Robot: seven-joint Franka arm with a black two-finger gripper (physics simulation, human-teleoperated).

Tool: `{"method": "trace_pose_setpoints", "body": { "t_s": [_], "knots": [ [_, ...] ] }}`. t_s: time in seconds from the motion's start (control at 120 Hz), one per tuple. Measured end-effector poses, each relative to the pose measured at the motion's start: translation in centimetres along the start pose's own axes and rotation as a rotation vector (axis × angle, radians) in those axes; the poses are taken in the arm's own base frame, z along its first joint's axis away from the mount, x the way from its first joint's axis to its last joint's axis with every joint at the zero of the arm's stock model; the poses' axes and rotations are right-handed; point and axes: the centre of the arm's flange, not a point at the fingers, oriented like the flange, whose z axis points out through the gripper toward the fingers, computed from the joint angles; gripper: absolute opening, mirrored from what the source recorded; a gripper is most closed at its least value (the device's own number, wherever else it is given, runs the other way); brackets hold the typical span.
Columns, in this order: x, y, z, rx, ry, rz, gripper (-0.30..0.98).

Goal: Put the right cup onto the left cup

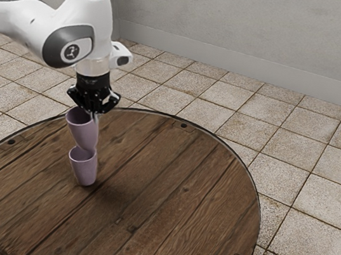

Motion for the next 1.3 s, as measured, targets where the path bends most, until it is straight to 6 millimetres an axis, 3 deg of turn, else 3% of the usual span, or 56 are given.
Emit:
{"method": "trace_pose_setpoints", "body": {
  "t_s": [0.267, 0.533, 0.842, 1.092, 1.3],
  "knots": [
    [0.3, -1.4, 0.5, 0.027, -0.031, -0.017, -0.1],
    [1.9, -2.9, 2.4, 0.046, -0.057, -0.051, -0.1],
    [3.8, -2.7, 5.5, 0.06, -0.074, -0.058, -0.1],
    [3.2, -0.5, 6.4, 0.046, -0.074, -0.025, -0.1],
    [3.0, -0.4, 6.9, 0.007, -0.099, -0.049, 0.33]
  ]
}}
